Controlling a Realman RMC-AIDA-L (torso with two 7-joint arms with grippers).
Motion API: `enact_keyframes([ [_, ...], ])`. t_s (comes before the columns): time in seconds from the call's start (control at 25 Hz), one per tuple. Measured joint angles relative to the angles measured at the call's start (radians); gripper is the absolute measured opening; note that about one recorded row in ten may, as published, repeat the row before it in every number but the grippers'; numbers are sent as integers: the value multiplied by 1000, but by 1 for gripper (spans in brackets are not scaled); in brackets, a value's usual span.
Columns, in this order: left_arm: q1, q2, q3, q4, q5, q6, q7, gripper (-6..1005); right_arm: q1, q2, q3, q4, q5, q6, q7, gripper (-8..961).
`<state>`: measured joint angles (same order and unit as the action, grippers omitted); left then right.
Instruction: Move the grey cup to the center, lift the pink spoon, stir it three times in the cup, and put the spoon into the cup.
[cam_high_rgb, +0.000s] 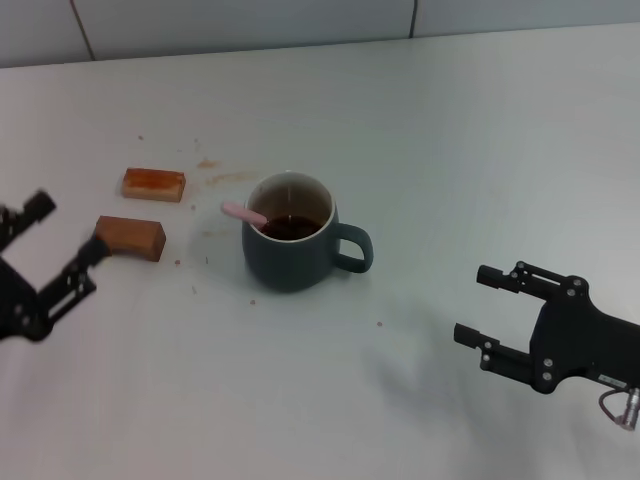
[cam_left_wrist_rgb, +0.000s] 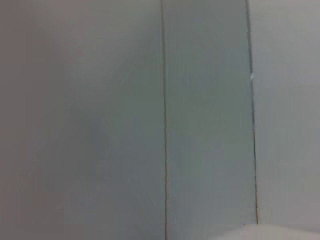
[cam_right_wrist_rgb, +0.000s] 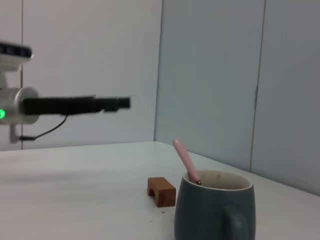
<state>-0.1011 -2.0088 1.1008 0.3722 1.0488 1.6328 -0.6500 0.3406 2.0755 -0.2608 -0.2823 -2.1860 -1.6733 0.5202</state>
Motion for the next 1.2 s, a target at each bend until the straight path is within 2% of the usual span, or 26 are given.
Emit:
enact_keyframes([
  [0.16,-2,12,15,-72,67,5,7,725,-3,-1,0,0,0,-8,3,679],
  [0.44,11,14,13,-92,192,9,24,725,-7,-2,0,-1,0,-19,5,679],
  [0.76,35,2,13,-99,211,13,122,725,-11,-2,0,-2,0,-21,7,680],
  [1.2,28,2,6,-100,217,5,137,725,-18,-2,0,-2,0,-24,18,679],
])
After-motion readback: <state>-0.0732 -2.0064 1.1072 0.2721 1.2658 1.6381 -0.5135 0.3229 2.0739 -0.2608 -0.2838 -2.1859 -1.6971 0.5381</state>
